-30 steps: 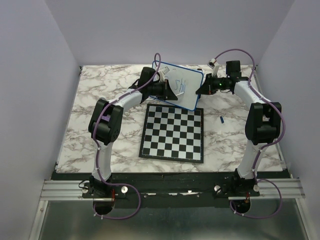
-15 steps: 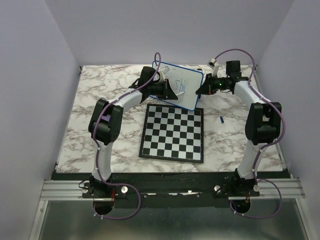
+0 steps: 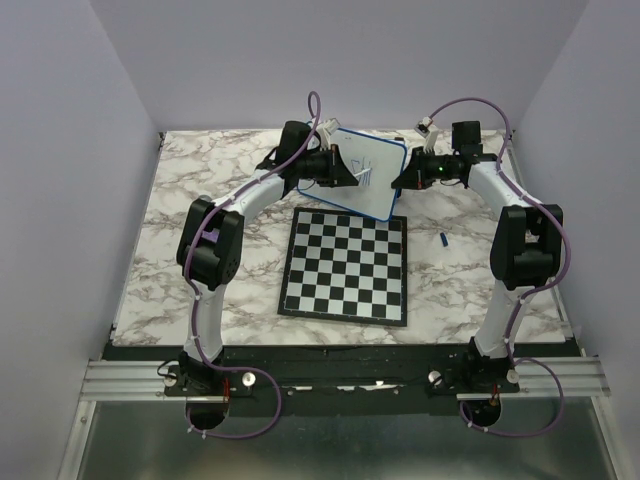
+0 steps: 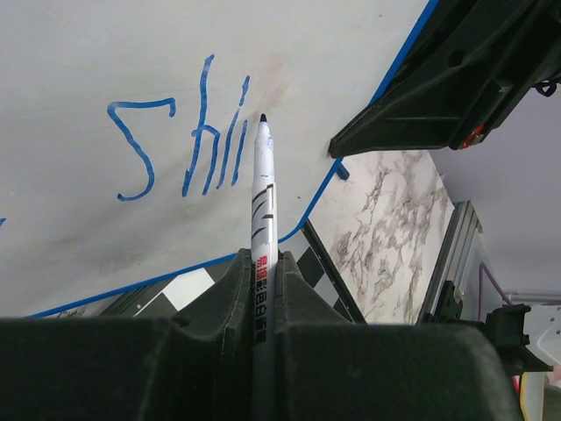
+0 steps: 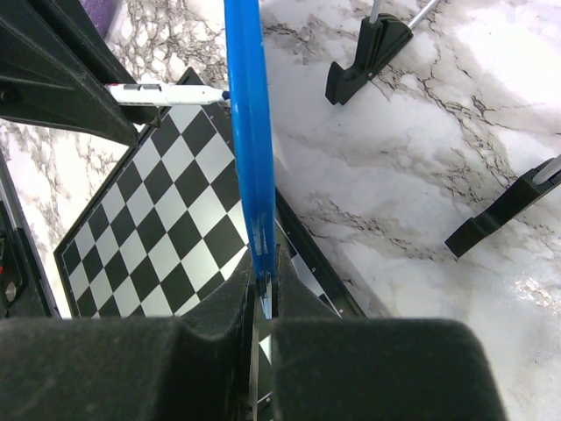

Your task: Write a sentence on the whiteboard

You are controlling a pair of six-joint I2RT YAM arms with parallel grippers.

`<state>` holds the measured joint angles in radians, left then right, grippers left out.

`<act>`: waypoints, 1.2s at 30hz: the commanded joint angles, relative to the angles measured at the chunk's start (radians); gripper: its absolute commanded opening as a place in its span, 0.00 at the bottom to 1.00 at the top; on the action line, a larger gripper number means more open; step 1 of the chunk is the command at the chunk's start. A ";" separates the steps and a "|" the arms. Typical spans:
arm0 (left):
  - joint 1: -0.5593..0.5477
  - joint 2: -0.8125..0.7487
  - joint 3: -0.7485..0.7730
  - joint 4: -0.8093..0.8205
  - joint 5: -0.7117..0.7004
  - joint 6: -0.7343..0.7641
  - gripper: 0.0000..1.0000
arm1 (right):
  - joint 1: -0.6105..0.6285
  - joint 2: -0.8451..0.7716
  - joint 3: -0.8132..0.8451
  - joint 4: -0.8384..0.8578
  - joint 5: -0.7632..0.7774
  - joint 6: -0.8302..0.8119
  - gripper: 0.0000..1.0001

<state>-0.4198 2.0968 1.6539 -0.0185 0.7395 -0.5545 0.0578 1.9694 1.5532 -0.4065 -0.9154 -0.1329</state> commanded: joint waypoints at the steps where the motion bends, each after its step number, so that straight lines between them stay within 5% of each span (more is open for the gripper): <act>1: 0.003 0.012 0.030 -0.028 -0.025 -0.001 0.00 | 0.007 -0.007 0.027 -0.011 -0.037 -0.020 0.00; 36: -0.014 0.075 0.113 -0.084 0.011 0.005 0.00 | 0.007 -0.007 0.028 -0.009 -0.040 -0.019 0.00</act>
<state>-0.4202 2.1372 1.7298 -0.0795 0.7414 -0.5537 0.0566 1.9694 1.5532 -0.4065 -0.9138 -0.1326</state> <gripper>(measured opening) 0.152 0.107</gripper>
